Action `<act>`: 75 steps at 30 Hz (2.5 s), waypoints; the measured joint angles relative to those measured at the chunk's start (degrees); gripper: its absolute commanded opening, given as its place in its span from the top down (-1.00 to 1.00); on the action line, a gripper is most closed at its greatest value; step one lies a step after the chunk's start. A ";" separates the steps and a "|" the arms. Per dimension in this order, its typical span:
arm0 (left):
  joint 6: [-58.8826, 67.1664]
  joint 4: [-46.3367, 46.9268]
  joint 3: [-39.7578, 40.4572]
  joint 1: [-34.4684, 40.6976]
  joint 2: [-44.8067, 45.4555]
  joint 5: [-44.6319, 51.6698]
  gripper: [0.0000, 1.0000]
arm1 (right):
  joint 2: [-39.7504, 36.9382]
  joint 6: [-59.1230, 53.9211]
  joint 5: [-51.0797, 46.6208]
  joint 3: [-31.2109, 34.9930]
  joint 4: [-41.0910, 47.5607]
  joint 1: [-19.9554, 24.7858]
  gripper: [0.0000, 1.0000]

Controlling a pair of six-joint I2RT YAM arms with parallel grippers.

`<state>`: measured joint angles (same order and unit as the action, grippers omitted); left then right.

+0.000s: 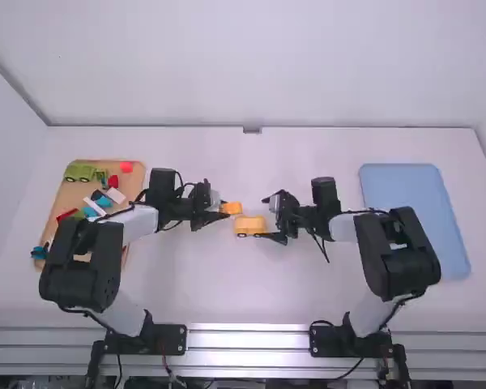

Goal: Assemble lego blocks to make yellow taxi

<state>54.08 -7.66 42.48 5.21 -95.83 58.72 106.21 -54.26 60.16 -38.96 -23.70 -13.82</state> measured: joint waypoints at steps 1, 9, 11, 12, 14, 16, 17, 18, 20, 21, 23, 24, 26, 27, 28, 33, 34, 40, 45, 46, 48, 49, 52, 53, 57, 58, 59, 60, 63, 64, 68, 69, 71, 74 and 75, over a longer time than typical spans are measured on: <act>0.44 0.46 0.00 0.48 0.00 0.00 0.96 | 2.08 -0.07 0.55 -0.42 -0.61 -0.66 -0.97; 1.42 0.52 0.00 2.08 -0.94 -0.92 0.96 | 11.50 -0.13 3.48 -4.61 -1.20 -1.14 -0.97; 1.44 0.35 0.00 2.14 -1.88 -1.36 0.95 | 12.35 -0.13 3.50 -5.88 -1.38 -1.29 -1.00; 1.49 -0.20 -0.02 2.19 -2.38 -1.33 0.95 | 12.66 -0.13 3.28 -6.32 -1.60 -1.29 -0.97; 1.44 -0.68 0.00 2.19 -2.82 -1.29 0.96 | 12.96 -0.13 2.84 -6.62 -1.75 -1.29 -0.94; 1.46 -1.01 0.00 2.19 -3.45 -1.29 0.96 | 13.25 -0.11 2.36 -6.62 -1.66 -1.29 -0.92; 1.44 -0.96 0.00 2.19 -3.61 -1.29 0.96 | 13.31 -0.11 2.27 -6.62 -1.64 -1.29 -0.92; 1.42 -0.96 0.00 2.19 -3.72 -1.25 0.96 | 13.38 -0.09 2.14 -6.62 -1.55 -1.29 -0.92; 1.46 -1.18 0.00 2.19 -3.80 -0.42 0.96 | 13.51 0.28 0.81 -6.62 -1.55 -1.53 -0.92; 1.44 -1.36 0.00 2.19 -3.82 -0.22 0.96 | 13.51 0.39 0.26 -6.62 -1.55 -1.60 -0.92; 1.42 -1.81 0.00 2.19 -3.80 0.66 0.96 | 13.51 1.01 -1.55 -6.51 -1.64 -2.21 -0.92; 1.42 -1.92 0.00 2.19 -3.80 0.87 0.96 | 13.51 1.05 -1.99 -6.34 -1.90 -2.58 -0.92; 1.18 -2.19 0.00 2.19 -3.80 1.14 0.95 | 13.53 1.18 -2.58 -5.57 -3.23 -3.37 -0.92; 0.98 -2.25 0.00 2.19 -3.82 1.27 0.96 | 13.51 1.16 -2.80 -5.05 -4.24 -3.65 -0.91; 0.94 -2.25 0.00 2.19 -3.80 1.31 0.96 | 13.51 1.40 -2.93 -4.42 -5.62 -3.91 -0.91; 0.90 -2.19 0.00 2.21 -3.80 1.31 0.96 | 13.88 2.14 -3.04 -3.39 -8.24 -2.97 -0.90; 0.87 -2.14 0.00 2.21 -3.80 1.31 0.96 | 14.60 2.43 -2.67 -3.34 -9.99 -2.73 -0.91; -0.13 -2.01 0.00 2.19 -3.82 1.31 0.96 | 19.69 5.14 0.48 -4.07 -14.71 -2.51 -0.84; -0.35 -1.86 0.00 2.25 -3.82 1.29 0.95 | 20.37 5.68 1.73 -4.92 -14.80 -2.38 -0.61; -0.35 -1.64 0.00 2.36 -3.80 1.31 0.95 | 20.37 5.46 1.79 -4.92 -14.88 -2.38 -0.52; -0.37 -1.53 0.00 2.64 -3.82 1.29 0.96 | 20.37 5.20 1.92 -4.92 -14.88 -2.40 -0.33; -0.35 -1.44 0.00 2.99 -3.80 1.29 0.96 | 20.37 5.11 1.90 -4.92 -14.91 -2.38 -0.20; -0.31 -1.84 0.00 4.11 -4.24 1.16 0.96 | 20.37 4.83 2.32 -4.92 -14.91 -2.38 0.10; -0.33 -2.12 0.00 4.50 -4.72 0.94 0.96 | 20.37 4.81 2.38 -4.92 -14.91 -2.40 0.20; -0.31 -2.82 0.00 5.57 -6.75 0.31 0.96 | 20.37 4.87 2.49 -4.92 -14.91 -2.38 0.30; -0.33 -3.61 0.00 5.73 -7.17 0.07 0.96 | 20.37 4.79 2.51 -4.92 -14.88 -2.40 0.30; -0.33 -3.89 0.00 5.75 -7.26 0.00 0.96 | 20.37 4.79 2.49 -4.92 -14.91 -2.38 0.30; -0.33 -4.48 0.00 5.75 -7.52 -0.02 0.96 | 20.37 4.83 2.49 -4.92 -14.91 -2.38 0.29; -0.31 -5.07 0.00 5.77 -8.00 -0.09 0.96 | 20.37 4.81 2.47 -4.92 -14.88 -2.40 0.29; -0.31 -5.05 0.00 5.77 -8.35 -0.09 0.96 | 20.37 4.81 2.49 -4.92 -14.91 -2.40 0.28; -0.31 -4.90 0.20 5.77 -10.67 -0.04 0.96 | 20.39 4.85 2.51 -4.92 -14.69 -2.38 0.28; -0.28 -4.83 0.63 5.79 -11.58 0.07 0.96 | 20.37 4.87 2.51 -4.92 -14.69 -2.40 0.28; -0.31 -4.83 1.36 5.79 -12.46 0.26 0.96 | 20.39 5.07 2.51 -4.92 -14.67 -2.40 0.28; -0.31 -4.92 2.71 5.79 -13.14 0.44 0.96 | 20.39 5.70 2.47 -4.92 -14.64 -2.40 0.28; -0.31 -5.01 3.13 5.77 -13.27 0.44 0.96 | 20.37 5.88 2.49 -4.92 -14.64 -2.40 0.28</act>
<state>53.78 -12.67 45.60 10.98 -109.10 59.16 126.58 -48.38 62.65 -43.88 -38.35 -16.23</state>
